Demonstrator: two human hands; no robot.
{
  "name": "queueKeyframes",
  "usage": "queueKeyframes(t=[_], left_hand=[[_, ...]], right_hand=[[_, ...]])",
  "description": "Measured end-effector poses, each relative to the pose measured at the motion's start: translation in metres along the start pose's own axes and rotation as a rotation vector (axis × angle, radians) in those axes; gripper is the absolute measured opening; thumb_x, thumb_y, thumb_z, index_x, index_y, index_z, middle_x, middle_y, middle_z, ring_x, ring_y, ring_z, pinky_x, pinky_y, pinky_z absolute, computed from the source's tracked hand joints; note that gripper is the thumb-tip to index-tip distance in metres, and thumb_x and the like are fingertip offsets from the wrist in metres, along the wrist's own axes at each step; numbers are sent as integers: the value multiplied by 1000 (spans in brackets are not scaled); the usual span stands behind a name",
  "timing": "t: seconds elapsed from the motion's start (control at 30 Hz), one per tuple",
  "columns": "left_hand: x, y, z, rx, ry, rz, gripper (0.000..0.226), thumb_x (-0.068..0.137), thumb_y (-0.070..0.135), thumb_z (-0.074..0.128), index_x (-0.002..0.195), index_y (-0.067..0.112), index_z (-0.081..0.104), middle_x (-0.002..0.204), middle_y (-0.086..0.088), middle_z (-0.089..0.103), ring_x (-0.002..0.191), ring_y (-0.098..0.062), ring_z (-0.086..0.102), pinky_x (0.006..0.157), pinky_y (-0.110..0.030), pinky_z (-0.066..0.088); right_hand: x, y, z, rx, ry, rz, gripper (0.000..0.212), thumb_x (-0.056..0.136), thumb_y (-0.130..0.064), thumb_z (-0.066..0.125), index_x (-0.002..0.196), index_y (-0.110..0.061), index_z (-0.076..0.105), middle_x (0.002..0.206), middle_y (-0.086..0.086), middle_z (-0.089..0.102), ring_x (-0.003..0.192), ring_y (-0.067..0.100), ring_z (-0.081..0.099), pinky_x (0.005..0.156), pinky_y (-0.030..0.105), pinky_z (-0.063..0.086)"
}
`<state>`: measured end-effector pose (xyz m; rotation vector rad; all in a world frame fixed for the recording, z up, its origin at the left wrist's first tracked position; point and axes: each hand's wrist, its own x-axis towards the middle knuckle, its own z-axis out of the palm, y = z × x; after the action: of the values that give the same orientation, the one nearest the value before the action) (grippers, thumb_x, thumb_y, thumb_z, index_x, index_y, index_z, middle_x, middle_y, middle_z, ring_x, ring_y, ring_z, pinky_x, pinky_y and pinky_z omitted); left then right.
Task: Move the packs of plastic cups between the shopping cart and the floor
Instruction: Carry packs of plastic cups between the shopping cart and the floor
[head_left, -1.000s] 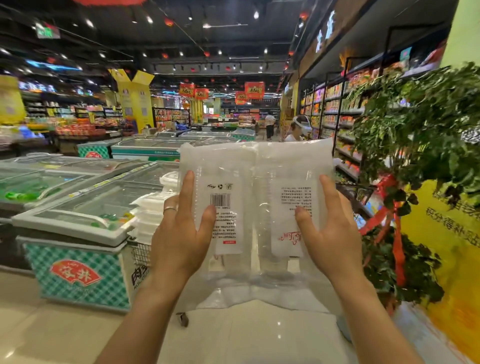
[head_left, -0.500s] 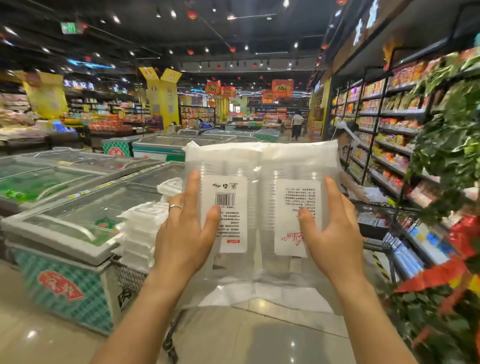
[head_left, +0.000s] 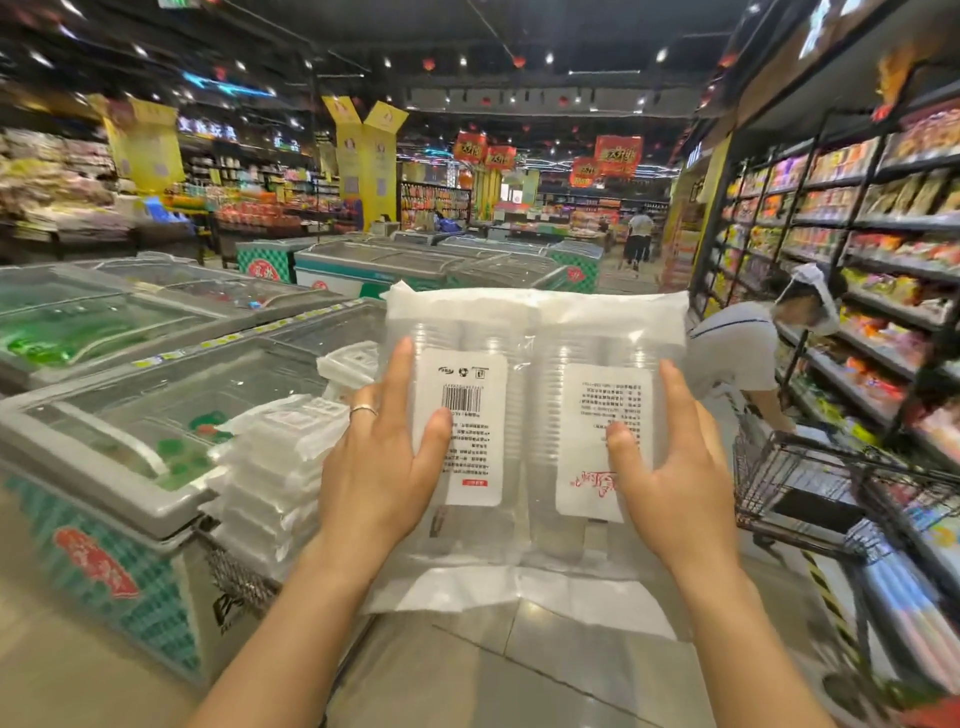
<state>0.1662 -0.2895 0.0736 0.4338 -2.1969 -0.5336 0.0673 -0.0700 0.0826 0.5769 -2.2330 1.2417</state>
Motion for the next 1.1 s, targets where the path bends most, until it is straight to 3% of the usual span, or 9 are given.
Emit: queueKeyframes(t=[0.13, 0.2, 0.3, 0.4, 0.5, 0.67, 0.83, 0.97, 1.1], left_hand=[[65, -43, 42, 9, 19, -32, 68, 92, 59, 27, 151, 47, -5, 144, -11, 38, 117, -34, 51, 81, -45, 44], [103, -68, 57, 18, 39, -61, 66, 96, 56, 29, 152, 47, -4, 146, -12, 37, 119, -35, 50, 83, -45, 44], [155, -105, 72, 48, 58, -89, 66, 94, 57, 28, 151, 48, -5, 147, -12, 37, 118, -35, 51, 83, -47, 45], [195, -141, 84, 72, 58, -131, 66, 98, 53, 34, 151, 48, -6, 146, -12, 37, 118, -36, 50, 83, -46, 44], [224, -172, 94, 111, 63, -161, 68, 98, 50, 37, 152, 46, -5, 144, -12, 39, 116, -35, 51, 76, -41, 40], [260, -224, 107, 177, 92, -241, 69, 99, 53, 35, 152, 47, -9, 146, -14, 37, 118, -37, 51, 82, -43, 44], [284, -276, 126, 235, 136, -329, 68, 99, 52, 35, 152, 46, -6, 145, -13, 40, 121, -34, 49, 84, -41, 42], [303, -313, 149, 292, 186, -440, 67, 98, 53, 35, 152, 48, -5, 141, -10, 42, 116, -32, 50, 86, -41, 43], [322, -349, 174, 391, 215, -613, 66, 97, 57, 29, 151, 49, -6, 143, -15, 40, 121, -35, 48, 91, -47, 46]], right_hand=[[63, 7, 68, 35, -30, -23, 67, 94, -37, 58, 151, -40, 23, 148, -6, 35, 117, 0, 35, 92, 26, 29], [97, 6, 108, 64, -55, -37, 66, 95, -34, 58, 152, -37, 24, 147, -4, 36, 107, -10, 27, 90, 13, 27], [145, 2, 165, 102, -91, -40, 64, 95, -31, 59, 151, -33, 27, 143, -1, 35, 88, -16, 29, 71, -8, 29], [181, 1, 219, 156, -130, -36, 62, 94, -33, 60, 148, -38, 29, 137, -7, 32, 91, -24, 38, 64, -1, 37], [210, 3, 270, 165, -175, -43, 63, 92, -38, 61, 146, -43, 28, 139, -6, 32, 92, -4, 41, 71, 11, 36], [250, 2, 351, 212, -265, -55, 64, 91, -40, 63, 145, -46, 31, 134, -2, 35, 98, 4, 41, 65, 5, 30], [285, 4, 438, 236, -370, -122, 66, 91, -44, 61, 148, -44, 28, 142, 1, 36, 105, 4, 35, 86, 28, 34], [315, 13, 515, 283, -515, -189, 65, 93, -44, 58, 151, -40, 28, 145, 2, 36, 117, 13, 42, 91, 28, 30], [344, 23, 595, 316, -694, -255, 66, 94, -44, 58, 152, -38, 27, 149, 5, 34, 133, 19, 36, 94, 22, 25]])
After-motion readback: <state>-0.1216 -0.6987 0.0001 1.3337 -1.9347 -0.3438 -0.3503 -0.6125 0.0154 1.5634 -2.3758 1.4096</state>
